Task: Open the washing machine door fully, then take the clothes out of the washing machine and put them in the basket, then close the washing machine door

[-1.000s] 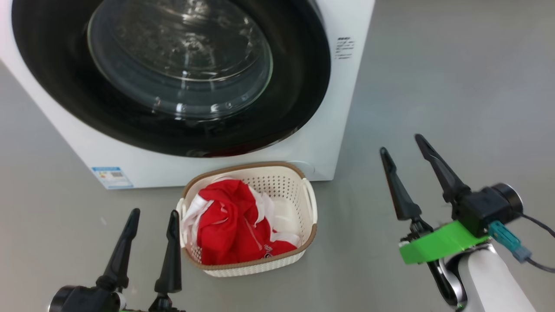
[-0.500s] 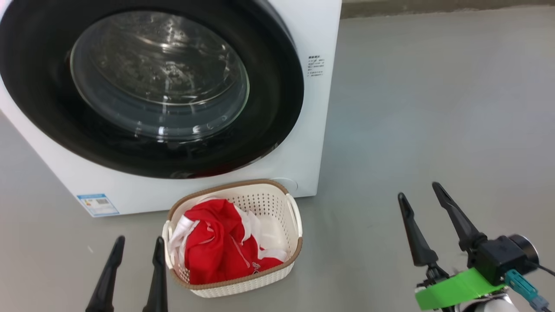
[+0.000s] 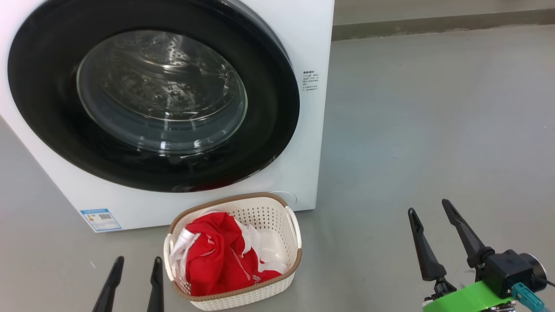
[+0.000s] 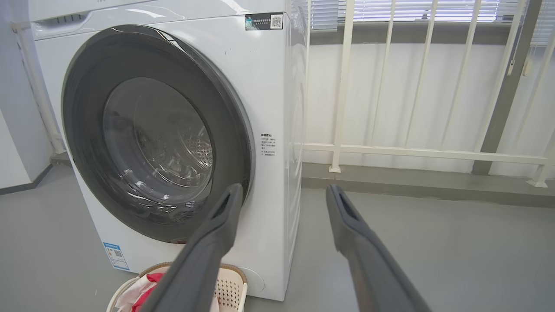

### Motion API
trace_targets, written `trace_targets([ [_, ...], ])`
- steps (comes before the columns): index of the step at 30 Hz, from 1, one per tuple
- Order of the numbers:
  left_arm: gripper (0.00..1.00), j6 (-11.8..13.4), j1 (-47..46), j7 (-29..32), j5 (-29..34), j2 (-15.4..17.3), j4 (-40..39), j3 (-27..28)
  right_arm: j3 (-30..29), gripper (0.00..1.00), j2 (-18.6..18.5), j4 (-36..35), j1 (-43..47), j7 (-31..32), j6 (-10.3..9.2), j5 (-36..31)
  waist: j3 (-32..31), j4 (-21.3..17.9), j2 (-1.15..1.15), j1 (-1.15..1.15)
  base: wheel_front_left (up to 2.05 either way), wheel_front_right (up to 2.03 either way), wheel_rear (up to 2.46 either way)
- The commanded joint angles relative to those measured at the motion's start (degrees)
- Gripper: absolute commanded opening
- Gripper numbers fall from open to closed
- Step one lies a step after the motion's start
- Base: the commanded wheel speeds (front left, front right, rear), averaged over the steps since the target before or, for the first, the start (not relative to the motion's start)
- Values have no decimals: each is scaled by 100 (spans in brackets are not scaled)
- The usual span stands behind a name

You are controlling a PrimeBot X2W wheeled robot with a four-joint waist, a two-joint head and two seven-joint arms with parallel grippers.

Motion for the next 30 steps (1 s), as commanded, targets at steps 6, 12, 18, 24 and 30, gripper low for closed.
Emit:
trace_targets([
  [6, 100, -88, -34, -45, -47, 27, -32, 251, 101, 100, -21, -75, 20, 4, -22, -20, -59, 23, 0, 0, 0, 0, 0],
  [12, 100, -88, -28, -45, -98, 27, -8, 270, 116, 100, -21, -34, 29, 4, -22, -7, -73, 6, 0, 0, 0, 0, 0],
  [18, 100, -96, -50, -45, -95, 27, 6, 240, 140, 100, -21, -36, 16, 4, -22, 30, -52, 26, 0, 0, 0, 0, 0],
  [24, 0, -91, 67, 2, -188, -3, 126, 43, 24, 0, 29, 135, 111, -2, 1, 27, -18, 44, 0, 0, 0, 0, 0],
  [30, 0, -97, 41, 80, -350, -40, 449, 26, 28, 0, 91, 422, 184, 26, 1, 196, -14, 52, 0, 1, 0, 0, 0],
])
